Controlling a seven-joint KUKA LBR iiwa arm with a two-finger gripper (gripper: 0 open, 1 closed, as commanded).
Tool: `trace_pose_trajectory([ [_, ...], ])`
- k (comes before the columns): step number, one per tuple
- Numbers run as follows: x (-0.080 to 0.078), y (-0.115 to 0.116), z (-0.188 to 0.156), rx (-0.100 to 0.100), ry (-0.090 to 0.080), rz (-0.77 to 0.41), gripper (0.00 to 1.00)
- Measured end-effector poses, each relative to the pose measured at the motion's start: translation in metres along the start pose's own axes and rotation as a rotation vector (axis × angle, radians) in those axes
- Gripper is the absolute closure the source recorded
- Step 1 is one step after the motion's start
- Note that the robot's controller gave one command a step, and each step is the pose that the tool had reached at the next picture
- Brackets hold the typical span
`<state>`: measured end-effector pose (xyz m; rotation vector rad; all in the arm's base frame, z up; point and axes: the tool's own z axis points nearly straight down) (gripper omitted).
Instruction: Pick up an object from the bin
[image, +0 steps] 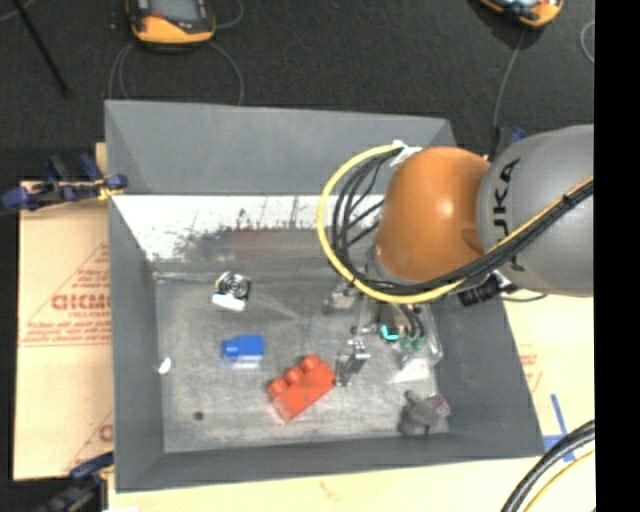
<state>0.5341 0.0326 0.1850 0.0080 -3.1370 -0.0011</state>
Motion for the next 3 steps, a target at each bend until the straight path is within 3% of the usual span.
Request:
trace_pose_trajectory([
  [1, 0.022, 0.021, 0.113, 0.002, -0.017, -0.165, 0.0],
  [2, 0.02, 0.021, 0.11, 0.0, -0.024, -0.163, 1.0],
  [3, 0.02, 0.01, -0.045, 0.003, -0.016, -0.277, 1.0],
])
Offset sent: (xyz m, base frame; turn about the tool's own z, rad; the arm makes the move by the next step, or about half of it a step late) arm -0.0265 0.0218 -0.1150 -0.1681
